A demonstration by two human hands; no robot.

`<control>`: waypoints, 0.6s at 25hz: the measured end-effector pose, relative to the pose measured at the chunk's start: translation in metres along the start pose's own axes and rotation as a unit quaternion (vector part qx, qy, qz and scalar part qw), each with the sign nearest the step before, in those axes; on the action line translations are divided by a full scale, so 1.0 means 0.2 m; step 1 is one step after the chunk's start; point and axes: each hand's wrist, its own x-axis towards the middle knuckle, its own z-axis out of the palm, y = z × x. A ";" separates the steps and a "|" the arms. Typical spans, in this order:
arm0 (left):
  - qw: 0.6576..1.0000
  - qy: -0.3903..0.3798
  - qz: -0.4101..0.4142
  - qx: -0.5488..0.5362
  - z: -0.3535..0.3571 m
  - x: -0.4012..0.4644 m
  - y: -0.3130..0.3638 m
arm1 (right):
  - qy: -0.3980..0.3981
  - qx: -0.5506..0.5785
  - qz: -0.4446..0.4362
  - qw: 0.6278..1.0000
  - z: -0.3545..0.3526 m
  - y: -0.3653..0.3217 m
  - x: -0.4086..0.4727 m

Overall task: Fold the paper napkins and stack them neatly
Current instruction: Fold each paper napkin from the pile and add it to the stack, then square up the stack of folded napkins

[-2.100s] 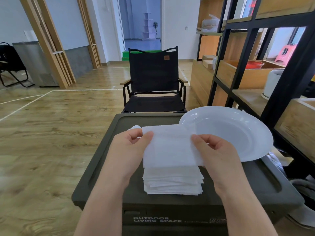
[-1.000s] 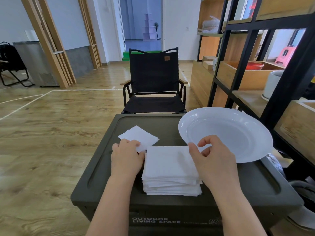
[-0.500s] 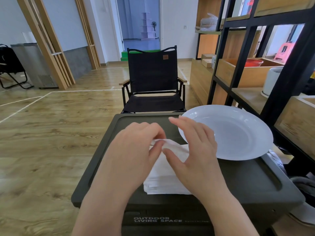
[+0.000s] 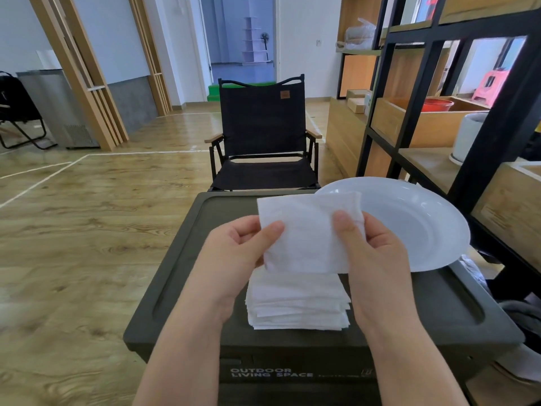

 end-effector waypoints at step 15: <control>0.904 0.142 -0.057 0.399 -0.02 0.02 -0.06 | 0.045 -0.413 -0.022 0.909 -0.05 0.11 0.05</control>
